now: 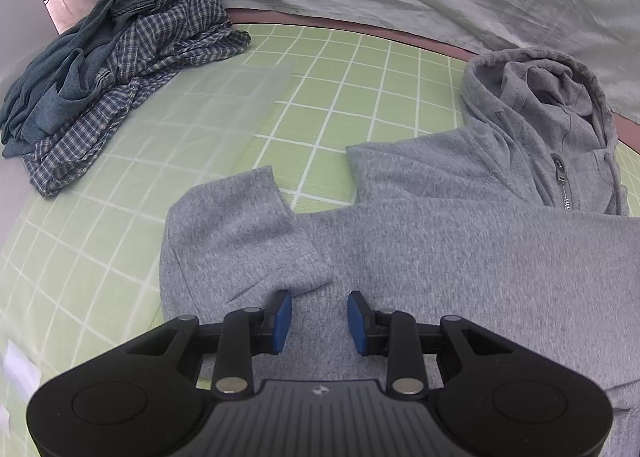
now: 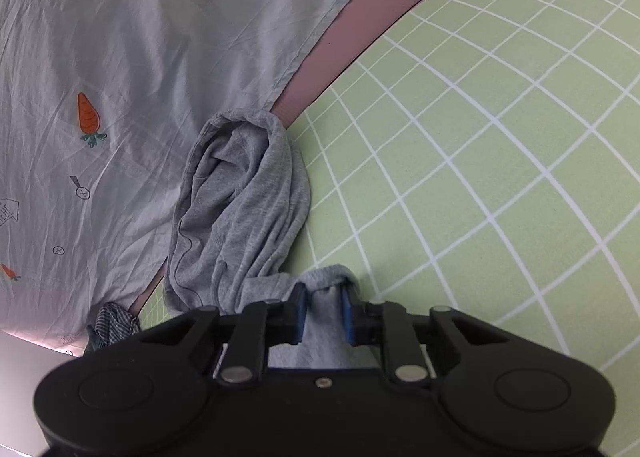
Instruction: Fold clothes
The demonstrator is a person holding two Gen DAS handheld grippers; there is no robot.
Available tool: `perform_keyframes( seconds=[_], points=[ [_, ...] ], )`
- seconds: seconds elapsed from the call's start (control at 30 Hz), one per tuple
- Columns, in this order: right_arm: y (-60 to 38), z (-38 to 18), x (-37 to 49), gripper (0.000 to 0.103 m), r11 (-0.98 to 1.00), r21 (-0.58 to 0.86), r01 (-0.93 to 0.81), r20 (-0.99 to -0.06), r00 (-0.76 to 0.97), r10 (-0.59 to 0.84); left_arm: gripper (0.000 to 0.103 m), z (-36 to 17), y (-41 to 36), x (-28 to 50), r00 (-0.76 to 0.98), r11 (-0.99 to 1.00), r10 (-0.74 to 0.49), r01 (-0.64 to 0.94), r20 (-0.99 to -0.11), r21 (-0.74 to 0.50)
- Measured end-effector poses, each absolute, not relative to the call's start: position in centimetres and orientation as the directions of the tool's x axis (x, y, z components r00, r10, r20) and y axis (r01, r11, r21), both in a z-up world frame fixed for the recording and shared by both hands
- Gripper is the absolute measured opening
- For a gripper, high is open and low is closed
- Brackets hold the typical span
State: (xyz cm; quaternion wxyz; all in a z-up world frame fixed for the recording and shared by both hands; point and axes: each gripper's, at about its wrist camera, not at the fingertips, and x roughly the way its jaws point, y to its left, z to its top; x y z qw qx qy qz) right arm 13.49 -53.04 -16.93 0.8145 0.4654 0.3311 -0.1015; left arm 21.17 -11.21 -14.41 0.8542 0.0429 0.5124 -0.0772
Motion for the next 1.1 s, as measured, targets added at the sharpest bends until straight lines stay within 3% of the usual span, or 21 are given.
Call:
perform_keyframes(
  seconds=[0.1, 0.17, 0.33, 0.4, 0.57, 0.77, 0.93, 1.1],
  points=[
    [-54.3, -16.8, 14.0, 0.012, 0.526, 0.704, 0.477, -0.613, 0.782, 0.111, 0.033, -14.4, -11.3, 21.1, 0.464, 0.985, -0.086, 0.174, -0.882, -0.004],
    [-55.2, -16.6, 14.0, 0.003, 0.508, 0.712, 0.486, -0.603, 0.793, 0.086, 0.033, -14.4, -11.3, 21.1, 0.465, 0.985, -0.083, 0.172, -0.881, -0.002],
    [-56.3, -15.8, 12.9, 0.005, 0.500, 0.703, 0.505, -0.606, 0.794, 0.049, 0.033, -14.4, -11.4, 21.2, 0.465, 0.986, -0.081, 0.167, -0.882, -0.002],
    [-55.5, -15.6, 12.0, 0.012, 0.534, 0.657, 0.532, -0.645, 0.763, 0.034, 0.034, -14.4, -11.3, 21.2, 0.463, 0.986, -0.084, 0.167, -0.882, -0.007],
    [-52.2, -15.4, 7.9, 0.067, 0.610, 0.498, 0.617, -0.739, 0.669, -0.074, 0.034, -13.7, -10.1, 21.0, 0.476, 0.988, -0.122, 0.144, -0.871, -0.060],
    [-48.5, -13.9, 3.9, 0.101, 0.683, 0.309, 0.662, -0.786, 0.582, -0.209, 0.034, -12.9, -9.5, 20.6, 0.530, 0.980, -0.109, 0.201, -0.841, -0.001],
    [-46.2, -13.7, 3.0, 0.102, 0.756, 0.156, 0.635, -0.819, 0.511, -0.261, 0.034, -13.2, -9.2, 20.5, 0.521, 0.970, -0.127, 0.244, -0.844, 0.005],
    [-45.8, -13.7, 2.6, 0.102, 0.756, 0.148, 0.637, -0.825, 0.501, -0.261, 0.035, -14.1, -8.6, 20.8, 0.506, 0.968, -0.135, 0.251, -0.852, -0.004]
  ],
)
